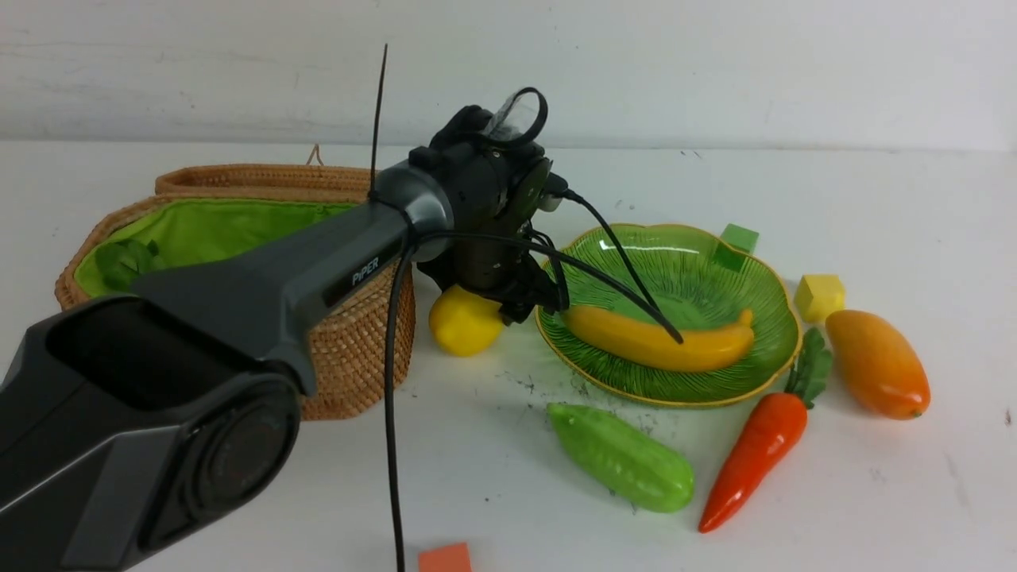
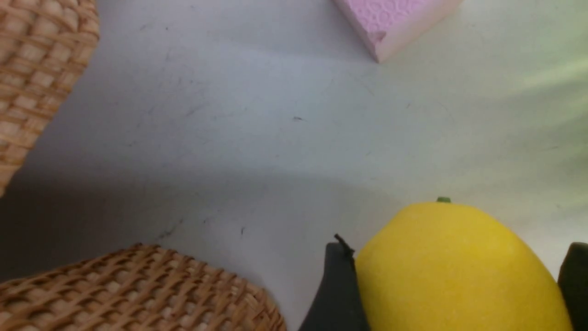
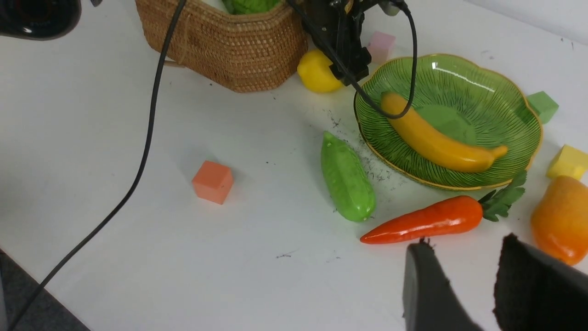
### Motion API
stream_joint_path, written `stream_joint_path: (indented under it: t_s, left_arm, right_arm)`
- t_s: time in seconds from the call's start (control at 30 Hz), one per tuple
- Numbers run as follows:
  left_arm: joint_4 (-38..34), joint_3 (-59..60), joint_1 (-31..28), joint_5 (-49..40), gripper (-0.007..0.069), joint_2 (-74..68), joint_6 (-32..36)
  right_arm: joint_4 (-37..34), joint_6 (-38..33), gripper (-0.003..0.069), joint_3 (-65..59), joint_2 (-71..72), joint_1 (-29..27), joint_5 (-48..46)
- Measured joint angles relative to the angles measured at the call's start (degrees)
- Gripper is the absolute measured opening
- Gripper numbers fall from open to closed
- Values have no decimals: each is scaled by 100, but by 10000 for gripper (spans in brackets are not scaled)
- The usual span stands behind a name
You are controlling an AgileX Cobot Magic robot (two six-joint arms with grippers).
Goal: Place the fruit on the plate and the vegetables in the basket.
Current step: Grab a lemon with your left arm and place it on the plate on the right
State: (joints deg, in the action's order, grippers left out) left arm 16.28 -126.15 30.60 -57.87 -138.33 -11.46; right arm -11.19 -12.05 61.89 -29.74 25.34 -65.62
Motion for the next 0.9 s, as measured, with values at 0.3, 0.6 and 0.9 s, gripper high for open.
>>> stream_joint_path:
  t_s: [0.3, 0.6, 0.9]
  left_arm:
    - [-37, -627, 0, -380, 549, -49, -11]
    - [-38, -1045, 295, -355, 549, 210, -11]
    - [-379, -1213, 885, 1683, 549, 93, 35]
  right_arm:
    - [14, 0, 237, 0, 0, 0, 25]
    - [804, 266, 237, 0, 0, 0, 174]
    - [1905, 1365, 238, 0, 0, 0, 327]
